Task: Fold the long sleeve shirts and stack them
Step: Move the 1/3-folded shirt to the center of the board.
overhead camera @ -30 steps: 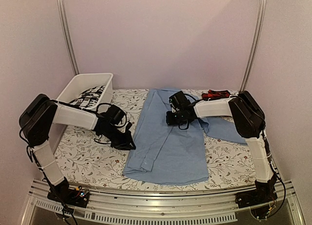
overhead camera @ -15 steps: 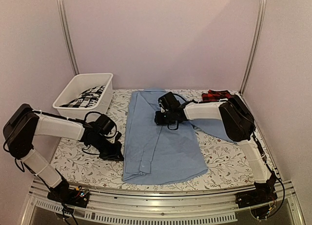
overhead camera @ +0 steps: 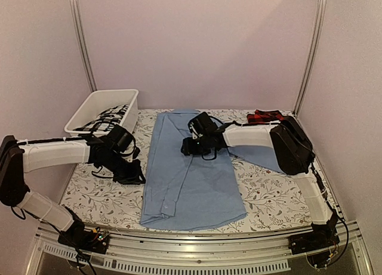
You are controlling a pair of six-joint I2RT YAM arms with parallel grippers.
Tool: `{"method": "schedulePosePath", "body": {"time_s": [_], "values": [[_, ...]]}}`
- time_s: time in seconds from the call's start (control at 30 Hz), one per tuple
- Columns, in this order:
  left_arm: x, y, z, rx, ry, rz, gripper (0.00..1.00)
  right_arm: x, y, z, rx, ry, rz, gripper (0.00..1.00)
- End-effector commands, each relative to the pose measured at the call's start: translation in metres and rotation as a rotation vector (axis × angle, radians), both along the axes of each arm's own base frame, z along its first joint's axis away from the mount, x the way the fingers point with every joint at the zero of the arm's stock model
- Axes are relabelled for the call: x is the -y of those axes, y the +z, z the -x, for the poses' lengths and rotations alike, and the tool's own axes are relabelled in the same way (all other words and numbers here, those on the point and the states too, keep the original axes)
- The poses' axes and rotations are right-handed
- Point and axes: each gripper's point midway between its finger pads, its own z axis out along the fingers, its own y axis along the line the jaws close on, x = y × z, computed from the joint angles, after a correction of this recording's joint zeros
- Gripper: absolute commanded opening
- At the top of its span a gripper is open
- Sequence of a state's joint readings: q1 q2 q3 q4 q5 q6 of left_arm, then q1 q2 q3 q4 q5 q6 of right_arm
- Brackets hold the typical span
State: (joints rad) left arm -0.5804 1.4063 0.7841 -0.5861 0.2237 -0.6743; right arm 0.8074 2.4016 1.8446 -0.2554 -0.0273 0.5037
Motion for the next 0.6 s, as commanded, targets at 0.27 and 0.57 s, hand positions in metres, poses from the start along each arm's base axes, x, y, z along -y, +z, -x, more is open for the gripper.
{"method": "schedulePosePath", "body": {"time_s": [0.27, 0.57], "values": [[0.13, 0.056, -0.013, 0.151, -0.279, 0.236, 0.25, 0.128, 0.092, 0.0, 0.092, -0.201, 0.081, 0.64], [0.206, 0.029, 0.01, 0.139, -0.507, 0.255, 0.24, 0.243, 0.097, 0.034, 0.089, -0.438, 0.106, 0.64]]}}
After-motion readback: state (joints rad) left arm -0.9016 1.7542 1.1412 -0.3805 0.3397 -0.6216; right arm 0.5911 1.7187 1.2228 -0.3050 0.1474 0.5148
